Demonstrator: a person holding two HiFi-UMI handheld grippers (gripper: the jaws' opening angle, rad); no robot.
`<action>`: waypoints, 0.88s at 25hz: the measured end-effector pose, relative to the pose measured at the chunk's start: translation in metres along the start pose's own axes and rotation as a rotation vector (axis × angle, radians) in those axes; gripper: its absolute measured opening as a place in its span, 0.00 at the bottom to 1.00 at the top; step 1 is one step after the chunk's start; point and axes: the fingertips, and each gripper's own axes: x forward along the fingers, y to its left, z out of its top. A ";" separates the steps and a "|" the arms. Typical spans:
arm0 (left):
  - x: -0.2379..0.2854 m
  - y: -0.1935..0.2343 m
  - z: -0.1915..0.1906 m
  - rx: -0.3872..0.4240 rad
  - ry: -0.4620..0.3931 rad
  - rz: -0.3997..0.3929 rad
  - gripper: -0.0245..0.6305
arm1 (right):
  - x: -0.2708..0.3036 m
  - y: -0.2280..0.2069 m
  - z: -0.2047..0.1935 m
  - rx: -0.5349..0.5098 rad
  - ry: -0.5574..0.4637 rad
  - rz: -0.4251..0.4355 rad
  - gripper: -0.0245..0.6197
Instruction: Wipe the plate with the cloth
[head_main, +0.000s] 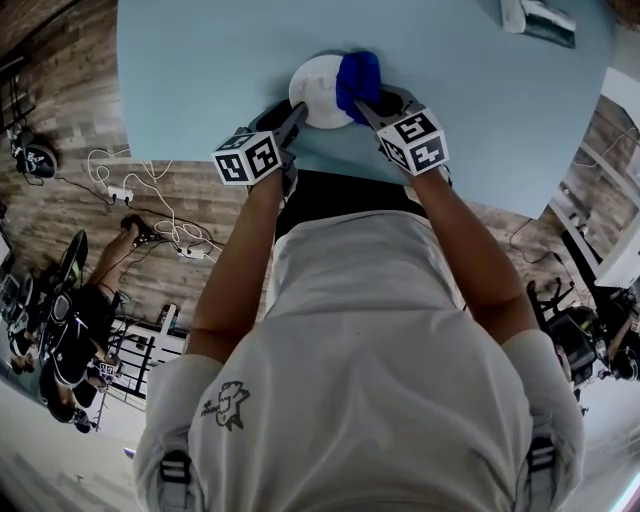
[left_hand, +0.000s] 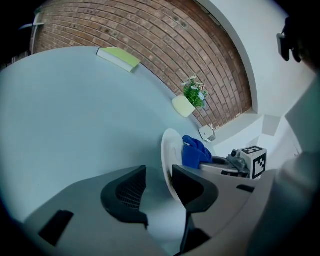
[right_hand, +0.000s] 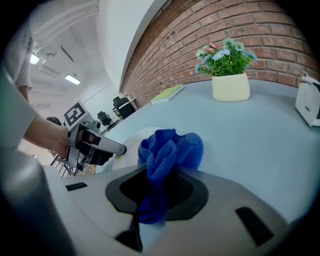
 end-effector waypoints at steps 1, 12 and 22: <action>0.002 -0.003 0.001 0.000 0.003 -0.012 0.27 | 0.000 -0.001 0.000 0.002 0.000 -0.001 0.16; 0.000 -0.034 0.012 -0.057 -0.077 -0.102 0.07 | -0.008 -0.003 -0.002 0.005 0.009 -0.062 0.16; -0.055 -0.148 0.045 0.118 -0.150 -0.280 0.08 | -0.099 0.073 0.119 -0.388 -0.199 -0.098 0.16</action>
